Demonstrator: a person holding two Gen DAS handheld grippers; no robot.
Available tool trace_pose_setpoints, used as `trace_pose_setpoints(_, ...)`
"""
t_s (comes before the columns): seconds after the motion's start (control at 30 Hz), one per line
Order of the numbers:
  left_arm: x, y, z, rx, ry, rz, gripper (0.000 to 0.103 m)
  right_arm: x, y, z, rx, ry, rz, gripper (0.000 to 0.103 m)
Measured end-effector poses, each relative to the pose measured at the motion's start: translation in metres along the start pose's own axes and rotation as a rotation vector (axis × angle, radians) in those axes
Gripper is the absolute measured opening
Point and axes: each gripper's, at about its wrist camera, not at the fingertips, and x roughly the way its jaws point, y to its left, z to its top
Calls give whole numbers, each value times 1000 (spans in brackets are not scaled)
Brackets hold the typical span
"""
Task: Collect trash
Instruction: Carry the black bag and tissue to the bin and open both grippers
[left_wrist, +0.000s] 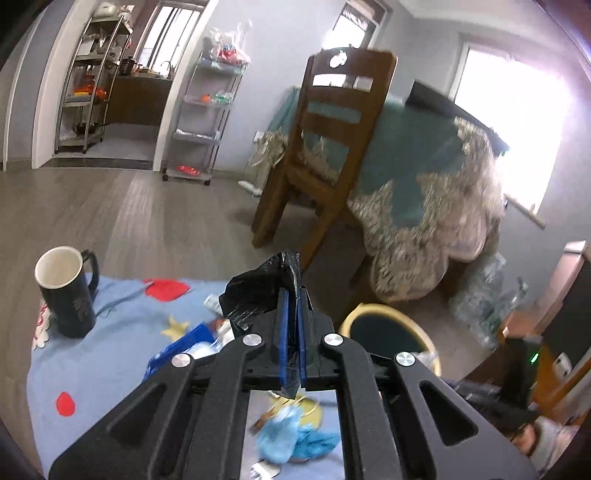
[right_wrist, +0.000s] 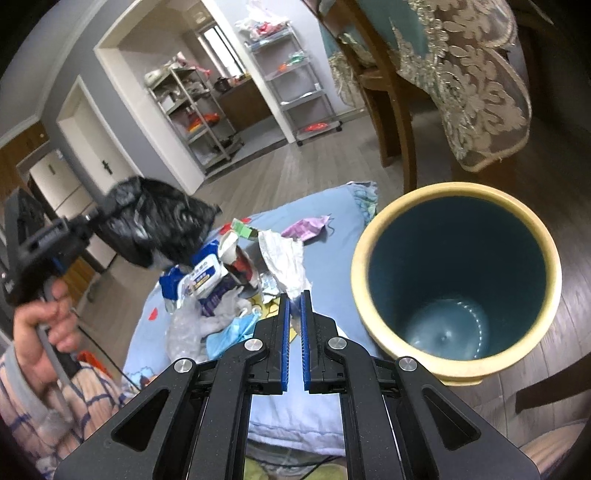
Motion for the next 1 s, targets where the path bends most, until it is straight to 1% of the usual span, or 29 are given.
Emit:
trace_pose_setpoints(0.13, 3, -21, 10, -2, -13, -52, 3, -9, -5, 2, 27, -32, -5, 7)
trace_pose_setpoints(0.27, 18, -49, 6, 21, 5, -100, 3, -20, -14, 6, 48, -73, -32, 7)
trace_pose_setpoints(0.47, 63, -99, -12, 51, 70, -178, 3, -39, -33, 17, 94, -141, -83, 7)
trace_pose_setpoints(0.6, 96, -138, -26, 99, 121, -217, 3, -46, -54, 19, 168, -168, -98, 7)
trace_pose_setpoints(0.73, 129, -161, -39, 130, 172, -212, 3, -48, -68, 18, 215, -181, -107, 7)
trace_pose_setpoints(0.87, 161, -171, -55, 139, 234, -194, 3, -46, -80, 17, 266, -184, -111, 7)
trace_pose_setpoints(1.0, 184, -179, -69, 155, 287, -185, 3, -43, -90, 16, 307, -180, -111, 7)
